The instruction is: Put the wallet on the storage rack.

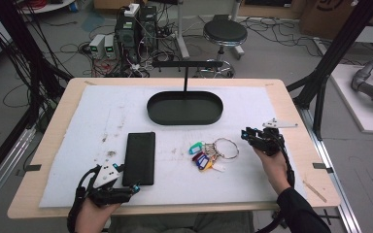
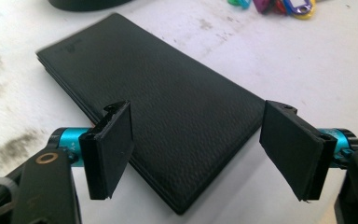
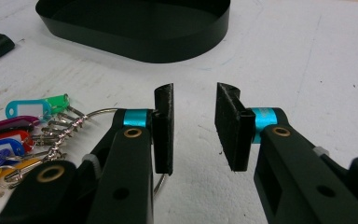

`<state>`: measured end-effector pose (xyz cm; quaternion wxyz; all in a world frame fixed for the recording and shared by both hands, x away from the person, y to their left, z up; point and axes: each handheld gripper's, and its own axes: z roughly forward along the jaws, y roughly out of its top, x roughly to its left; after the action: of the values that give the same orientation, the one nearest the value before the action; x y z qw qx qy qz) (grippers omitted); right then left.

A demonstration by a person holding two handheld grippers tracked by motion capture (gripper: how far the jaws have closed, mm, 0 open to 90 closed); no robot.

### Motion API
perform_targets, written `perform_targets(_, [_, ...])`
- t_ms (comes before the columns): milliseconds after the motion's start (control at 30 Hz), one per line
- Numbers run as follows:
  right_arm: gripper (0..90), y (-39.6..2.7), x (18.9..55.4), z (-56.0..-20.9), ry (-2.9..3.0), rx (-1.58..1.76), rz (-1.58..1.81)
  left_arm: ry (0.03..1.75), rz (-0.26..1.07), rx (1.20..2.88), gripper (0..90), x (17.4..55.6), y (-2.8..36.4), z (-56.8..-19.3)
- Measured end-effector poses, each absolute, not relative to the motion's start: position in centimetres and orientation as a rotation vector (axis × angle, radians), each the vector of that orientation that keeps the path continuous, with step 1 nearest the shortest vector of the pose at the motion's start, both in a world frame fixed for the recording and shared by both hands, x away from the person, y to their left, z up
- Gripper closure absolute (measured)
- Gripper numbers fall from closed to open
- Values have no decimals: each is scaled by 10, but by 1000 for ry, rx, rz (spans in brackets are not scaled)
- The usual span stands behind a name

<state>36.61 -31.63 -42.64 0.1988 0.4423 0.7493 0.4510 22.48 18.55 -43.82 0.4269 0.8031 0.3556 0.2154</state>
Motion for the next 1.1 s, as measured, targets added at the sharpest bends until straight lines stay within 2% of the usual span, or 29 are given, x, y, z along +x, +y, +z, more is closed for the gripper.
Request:
perform_targets(267, [690,-319,366,-425,2081,1240,1272,972,419,2011,260,227,198,-447])
perform_targets(300, [688,-320,366,-425,2080,1239,1273,976,397,2023,325,228,199,-449])
perform_targets(400, [688,-320,365,-425,2077,1237,1275,985,382,2035,404,230,199,-452])
perform_targets(433, [688,-320,365,-425,2077,1237,1275,992,391,2027,404,229,199,-451])
perform_targets(467, [688,-321,365,-425,2073,1239,1275,978,370,2021,510,230,201,-451])
perform_targets(600, [688,-321,365,-424,2067,1237,1276,959,314,1987,572,230,199,-451])
perform_targets(633, [688,-322,364,-424,2060,1235,1278,938,291,1970,656,229,196,-451])
perform_targets(667, [688,-322,364,-424,2060,1235,1278,938,291,1970,682,229,196,-451])
perform_targets(867, [691,-323,363,-422,2052,1240,1280,902,243,1961,717,234,182,-453])
perform_targets(900, [694,-323,362,-422,2045,1238,1281,873,237,1956,807,235,178,-452])
perform_targets(933, [694,-323,362,-422,2045,1238,1281,873,237,1956,847,235,178,-452])
perform_targets(1100, [696,-324,362,-422,2041,1236,1280,817,234,1984,868,242,164,-453])
